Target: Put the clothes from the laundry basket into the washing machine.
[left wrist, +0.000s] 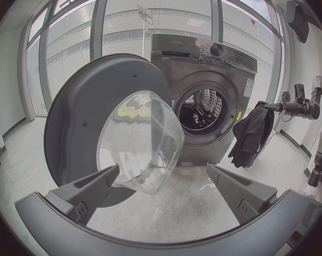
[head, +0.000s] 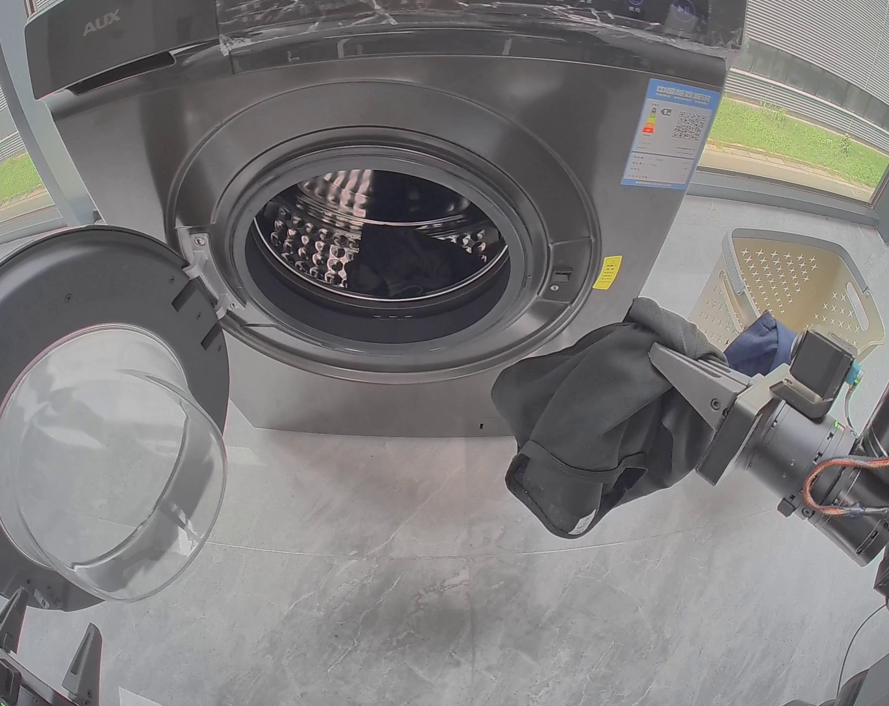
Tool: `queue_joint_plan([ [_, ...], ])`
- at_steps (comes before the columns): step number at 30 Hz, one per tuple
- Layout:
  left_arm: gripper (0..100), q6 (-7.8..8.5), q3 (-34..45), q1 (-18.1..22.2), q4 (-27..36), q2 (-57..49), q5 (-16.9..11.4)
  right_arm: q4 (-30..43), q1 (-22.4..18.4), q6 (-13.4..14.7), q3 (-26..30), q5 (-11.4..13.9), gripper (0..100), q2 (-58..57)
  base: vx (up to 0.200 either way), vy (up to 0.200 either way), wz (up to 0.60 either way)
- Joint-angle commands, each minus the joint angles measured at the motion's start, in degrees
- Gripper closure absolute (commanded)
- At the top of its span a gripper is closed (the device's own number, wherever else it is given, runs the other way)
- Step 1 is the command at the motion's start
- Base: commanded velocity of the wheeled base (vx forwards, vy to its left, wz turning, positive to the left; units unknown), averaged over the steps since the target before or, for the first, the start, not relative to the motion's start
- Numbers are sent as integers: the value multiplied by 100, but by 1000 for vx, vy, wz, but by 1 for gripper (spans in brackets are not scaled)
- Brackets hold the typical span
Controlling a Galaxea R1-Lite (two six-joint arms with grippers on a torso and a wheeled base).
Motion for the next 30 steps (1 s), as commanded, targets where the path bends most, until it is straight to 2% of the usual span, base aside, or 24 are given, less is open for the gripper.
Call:
queue_joint_plan([
  [1,0,-1,84,0,-2,-70,-9,-5,3,-1,21,5,100,-1,0,0,0],
  [8,0,51,84,8,-2,-70,0,13,30,-9,30,31,100,8,0,0,0],
  [12,0,78,92,8,-20,-79,-9,4,285,-1,-67,22,100,113,0,0,0],
  [15,0,218,101,17,-20,-88,-26,-31,513,8,-375,-4,100,395,0,0,0],
  [18,0,227,101,17,-20,-88,-18,-286,680,-9,-480,-13,100,632,0,0,0],
  [21,0,254,101,17,-20,-79,-35,-602,636,-36,-656,-57,100,1019,0,0,0],
  [24,0,192,101,8,-20,-88,-62,-892,601,-36,-832,-74,100,1291,0,0,0],
  [30,0,245,101,17,-20,-96,-35,-963,663,-9,-972,-153,100,1502,0,0,0],
])
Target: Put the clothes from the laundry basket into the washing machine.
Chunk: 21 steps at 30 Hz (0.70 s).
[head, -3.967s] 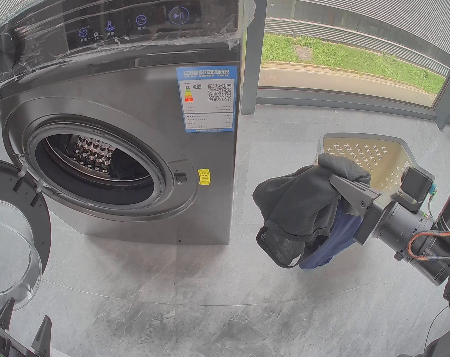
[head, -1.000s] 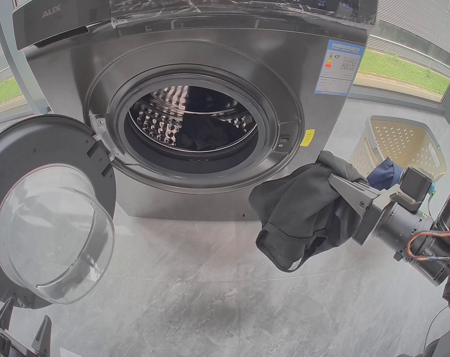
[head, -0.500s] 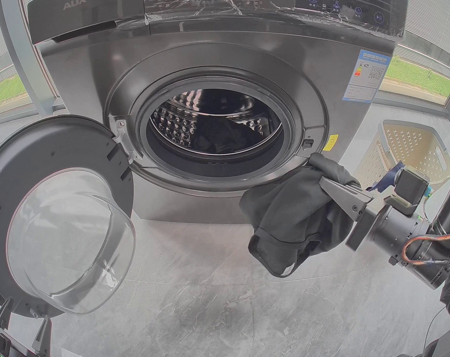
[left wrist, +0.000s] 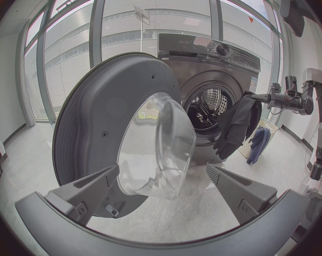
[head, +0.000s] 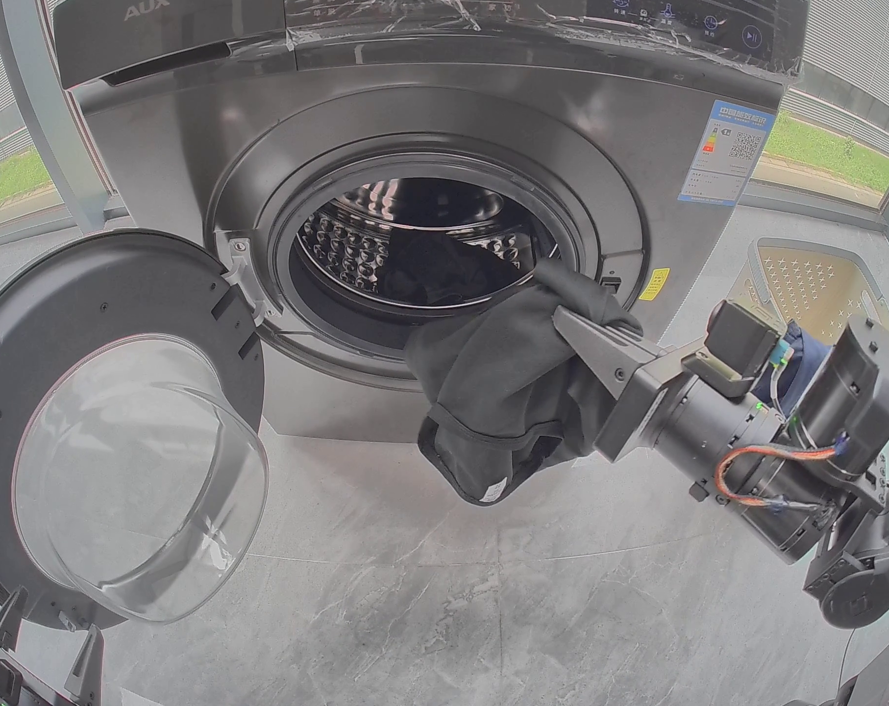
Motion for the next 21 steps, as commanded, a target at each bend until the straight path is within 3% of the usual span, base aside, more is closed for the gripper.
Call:
queue_joint_plan([
  [1,0,52,101,15,0,-96,-6,-8,65,5,-116,-56,100,326,0,0,0],
  [6,0,140,101,15,-9,-96,-50,-26,56,23,-125,-65,100,370,0,0,0],
  [9,0,69,-31,15,-211,-96,-103,-26,47,23,-133,-48,100,370,0,0,0],
  [10,0,52,-549,6,-519,18,-253,-78,65,14,-160,-48,100,379,0,0,0],
  [12,0,60,-910,-46,-475,378,-595,-131,65,14,-292,-21,100,449,0,0,0],
  [17,0,60,-1085,-99,-510,1644,-1747,-131,38,14,-626,5,100,651,0,0,0],
  [18,0,69,-1094,-99,-528,1741,-1799,-131,29,14,-643,5,100,660,0,0,0],
  [19,0,87,-1200,-108,-704,2242,-2054,-131,21,14,-749,23,100,721,0,0,0],
  [20,0,87,-1208,-108,-730,2286,-2072,-131,21,14,-757,23,100,721,0,0,0],
  [21,0,131,-1270,-134,-1029,2830,-2300,-131,3,14,-863,49,100,774,0,0,0],
])
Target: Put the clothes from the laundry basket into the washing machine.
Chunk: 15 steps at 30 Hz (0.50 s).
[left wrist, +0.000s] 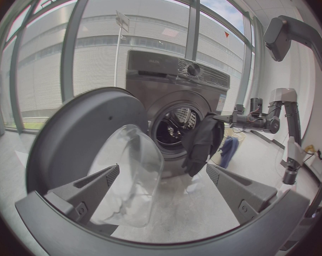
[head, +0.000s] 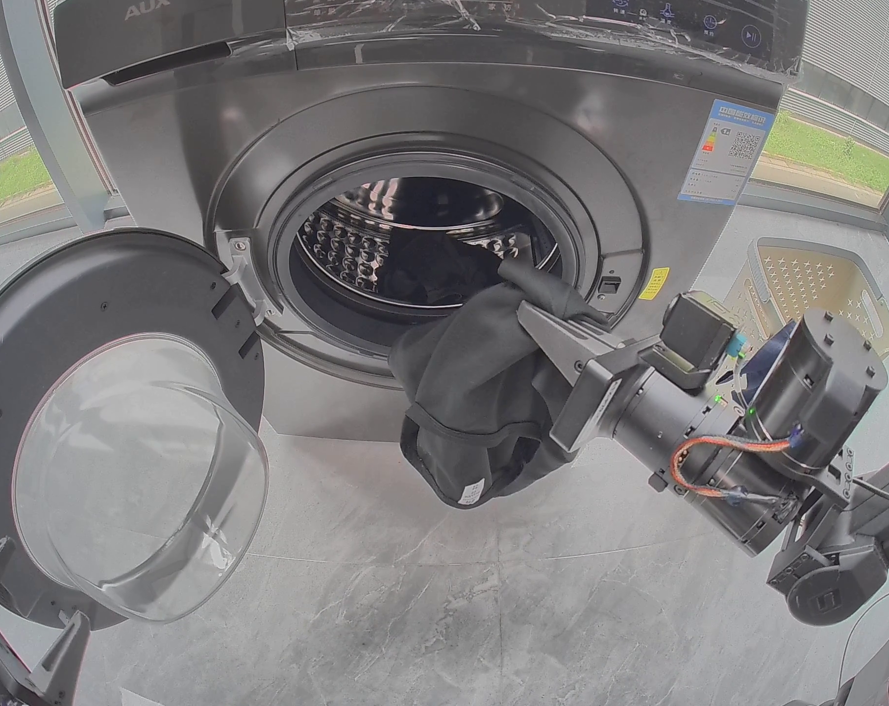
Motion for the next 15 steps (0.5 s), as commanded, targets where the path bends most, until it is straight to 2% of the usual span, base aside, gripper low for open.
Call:
queue_joint_plan([
  [1,0,66,-376,-92,-630,2112,-926,-24,-41,6,-468,64,100,286,0,0,0],
  [2,0,102,-411,-162,-973,2569,-1102,-24,-58,15,-520,108,100,321,0,0,0],
  [5,0,102,-437,-409,-1614,3404,-1155,-24,-76,50,-617,169,100,330,0,0,0],
  [10,0,49,-516,-1217,-2546,4678,-1049,-24,-94,50,-687,169,100,321,0,0,0],
  [15,0,22,-666,-1613,-3143,5557,-882,-24,-94,50,-661,169,100,321,0,0,0],
])
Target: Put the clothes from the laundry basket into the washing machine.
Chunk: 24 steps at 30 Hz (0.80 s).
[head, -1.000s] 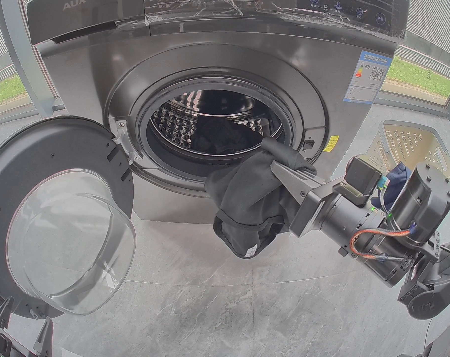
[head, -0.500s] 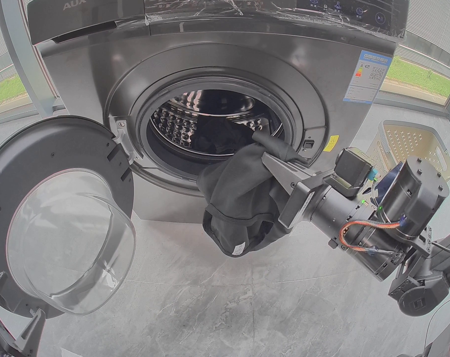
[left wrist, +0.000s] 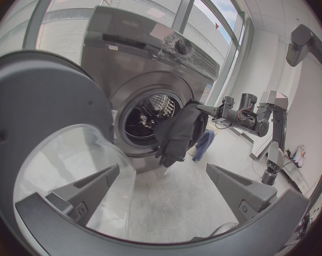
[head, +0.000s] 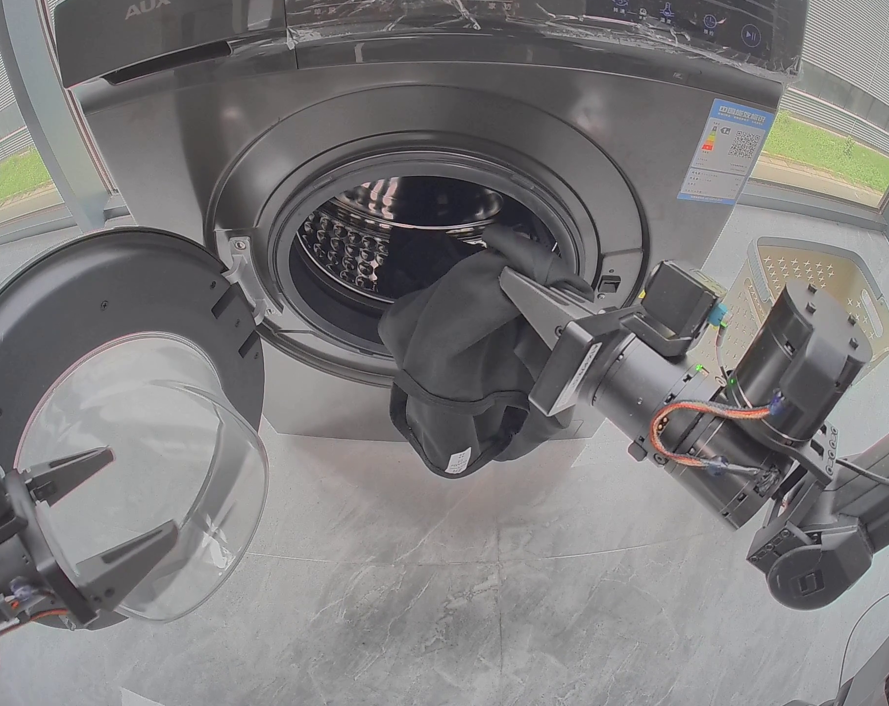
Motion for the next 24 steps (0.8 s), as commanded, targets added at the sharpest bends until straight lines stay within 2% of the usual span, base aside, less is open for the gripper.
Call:
queue_joint_plan([
  [1,0,-25,-317,-901,-1002,2052,42,-4,-30,14,-110,27,100,67,0,0,0],
  [4,0,-78,-528,-1112,-1204,2421,148,-4,-22,14,-119,18,100,58,0,0,0],
  [11,0,-201,-1117,-1525,-1240,3151,350,-13,-22,23,-101,18,100,67,0,0,0],
  [17,0,-201,-1556,-1534,-1275,3687,394,-13,-30,23,-110,-26,100,67,0,0,0],
  [21,0,-201,-1750,-1578,-1644,4223,649,-13,-39,23,-136,-35,100,67,0,0,0],
  [24,0,-245,-1758,-1622,-1899,4469,666,-13,-30,23,-145,-44,100,67,0,0,0],
])
